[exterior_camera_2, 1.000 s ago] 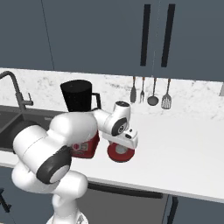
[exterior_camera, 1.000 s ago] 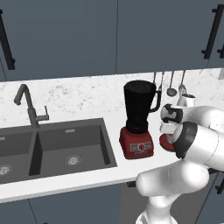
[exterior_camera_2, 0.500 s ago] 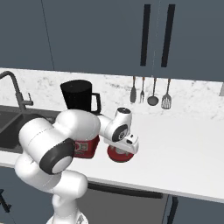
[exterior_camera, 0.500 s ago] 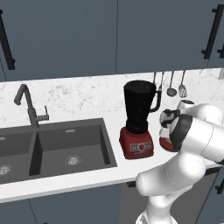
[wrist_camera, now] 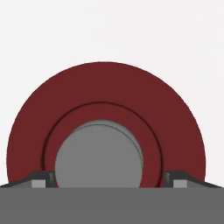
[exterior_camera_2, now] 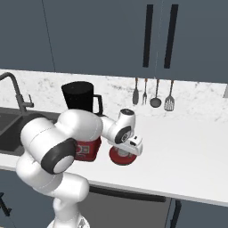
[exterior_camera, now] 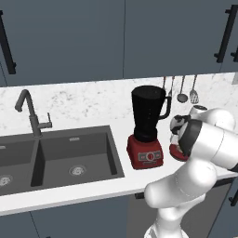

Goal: Close the lid blender by securely placing the lid on top.

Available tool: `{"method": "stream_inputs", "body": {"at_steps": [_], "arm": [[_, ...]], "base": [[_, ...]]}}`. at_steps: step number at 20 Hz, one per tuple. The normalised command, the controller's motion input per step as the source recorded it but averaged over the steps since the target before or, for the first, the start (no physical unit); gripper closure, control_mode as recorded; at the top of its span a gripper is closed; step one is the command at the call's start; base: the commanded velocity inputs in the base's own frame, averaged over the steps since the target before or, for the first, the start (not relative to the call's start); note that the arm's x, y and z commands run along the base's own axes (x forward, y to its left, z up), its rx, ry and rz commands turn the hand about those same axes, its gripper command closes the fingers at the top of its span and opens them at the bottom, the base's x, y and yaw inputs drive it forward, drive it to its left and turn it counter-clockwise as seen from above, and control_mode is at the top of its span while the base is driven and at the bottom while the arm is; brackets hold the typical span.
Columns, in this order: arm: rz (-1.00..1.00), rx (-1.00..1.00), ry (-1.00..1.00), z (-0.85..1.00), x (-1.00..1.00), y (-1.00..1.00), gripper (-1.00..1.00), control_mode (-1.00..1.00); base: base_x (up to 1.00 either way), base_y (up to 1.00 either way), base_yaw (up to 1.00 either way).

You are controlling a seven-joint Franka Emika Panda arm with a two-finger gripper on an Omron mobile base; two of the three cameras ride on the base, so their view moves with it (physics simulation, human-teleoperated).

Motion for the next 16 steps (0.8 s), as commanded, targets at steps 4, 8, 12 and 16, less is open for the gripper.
{"method": "stream_inputs", "body": {"at_steps": [4, 8, 12, 16], "arm": [[0.0, 0.0, -0.01, -0.34, 0.04, -0.01, 1.0, -1.0], [0.0, 0.0, 0.0, -0.17, 0.0, 0.0, 1.0, -1.0], [0.0, 0.05, 0.0, 0.08, 0.0, 0.0, 1.0, -1.0], [0.0, 0.08, 0.0, 0.63, -0.36, 0.0, 1.0, -1.0]], "base": [[0.0, 0.0, 0.0], [0.0, 0.0, 0.0], [0.0, 0.0, 0.0], [0.0, 0.0, 0.0]]}}
